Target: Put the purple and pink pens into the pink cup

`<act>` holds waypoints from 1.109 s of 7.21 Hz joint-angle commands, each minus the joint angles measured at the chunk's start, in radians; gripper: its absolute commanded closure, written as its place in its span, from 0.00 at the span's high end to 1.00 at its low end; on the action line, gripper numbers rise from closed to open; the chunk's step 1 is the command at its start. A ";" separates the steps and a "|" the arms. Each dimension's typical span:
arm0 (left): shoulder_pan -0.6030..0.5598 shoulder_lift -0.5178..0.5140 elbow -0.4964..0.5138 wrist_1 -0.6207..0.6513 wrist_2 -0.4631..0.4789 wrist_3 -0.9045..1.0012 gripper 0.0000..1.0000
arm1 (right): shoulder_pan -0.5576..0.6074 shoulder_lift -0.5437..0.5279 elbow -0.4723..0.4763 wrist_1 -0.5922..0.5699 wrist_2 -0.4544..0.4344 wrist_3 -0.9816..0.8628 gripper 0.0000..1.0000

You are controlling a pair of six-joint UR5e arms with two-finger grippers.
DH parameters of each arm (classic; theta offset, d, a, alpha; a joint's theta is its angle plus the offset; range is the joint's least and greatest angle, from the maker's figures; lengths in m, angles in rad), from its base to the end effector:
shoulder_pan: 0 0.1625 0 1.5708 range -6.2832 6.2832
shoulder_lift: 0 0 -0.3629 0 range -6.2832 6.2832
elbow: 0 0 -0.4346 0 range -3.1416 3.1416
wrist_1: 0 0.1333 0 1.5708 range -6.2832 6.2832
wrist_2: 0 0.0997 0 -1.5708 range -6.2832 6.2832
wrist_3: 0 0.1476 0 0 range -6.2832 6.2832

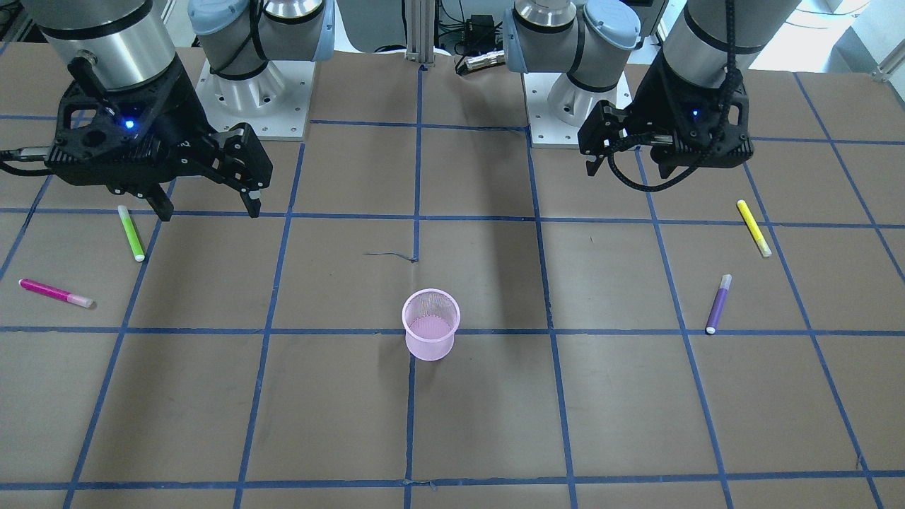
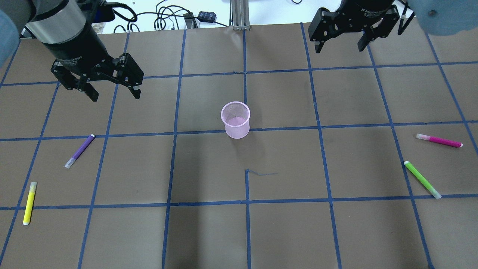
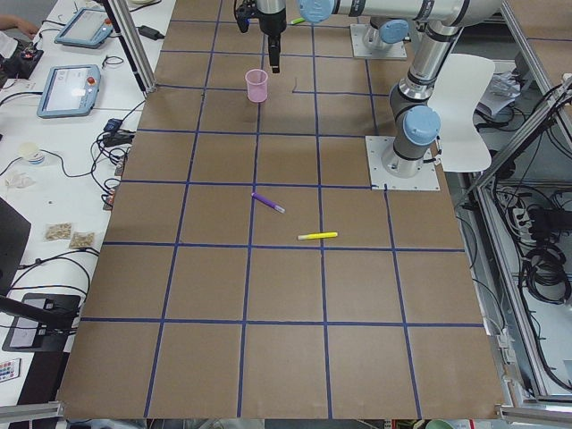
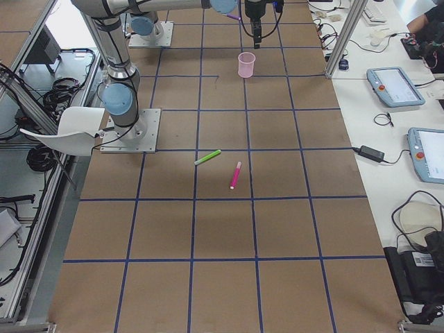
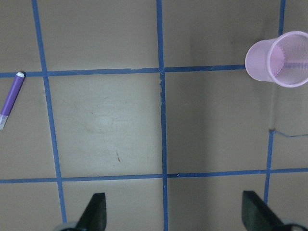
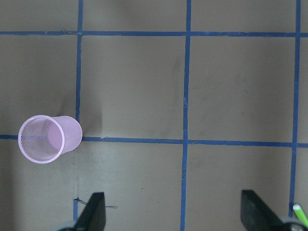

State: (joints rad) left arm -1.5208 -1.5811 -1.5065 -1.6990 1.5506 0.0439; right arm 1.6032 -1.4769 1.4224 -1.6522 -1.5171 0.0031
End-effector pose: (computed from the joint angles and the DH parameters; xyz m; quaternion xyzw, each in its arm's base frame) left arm -0.1098 -0.5323 0.3943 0.0034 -0.9993 -0.0366 0.0118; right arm 0.1602 -0.5818 0.4150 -0.0164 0.9972 -0.0674 0.0280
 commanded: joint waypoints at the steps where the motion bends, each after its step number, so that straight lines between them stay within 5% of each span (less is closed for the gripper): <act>1: -0.016 -0.005 0.022 0.004 0.009 0.014 1.00 | 0.000 0.001 0.001 0.000 -0.011 -0.003 1.00; 6: -0.030 -0.011 0.003 0.126 0.060 0.036 1.00 | -0.008 0.003 0.004 0.000 -0.029 0.000 1.00; 8: -0.030 -0.008 0.003 0.137 0.062 0.030 0.98 | -0.124 0.000 0.006 0.011 -0.023 -0.265 1.00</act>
State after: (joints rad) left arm -1.5507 -1.5907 -1.5031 -1.5703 1.6110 0.0778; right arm 1.5526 -1.4738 1.4272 -1.6483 -1.5421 -0.0790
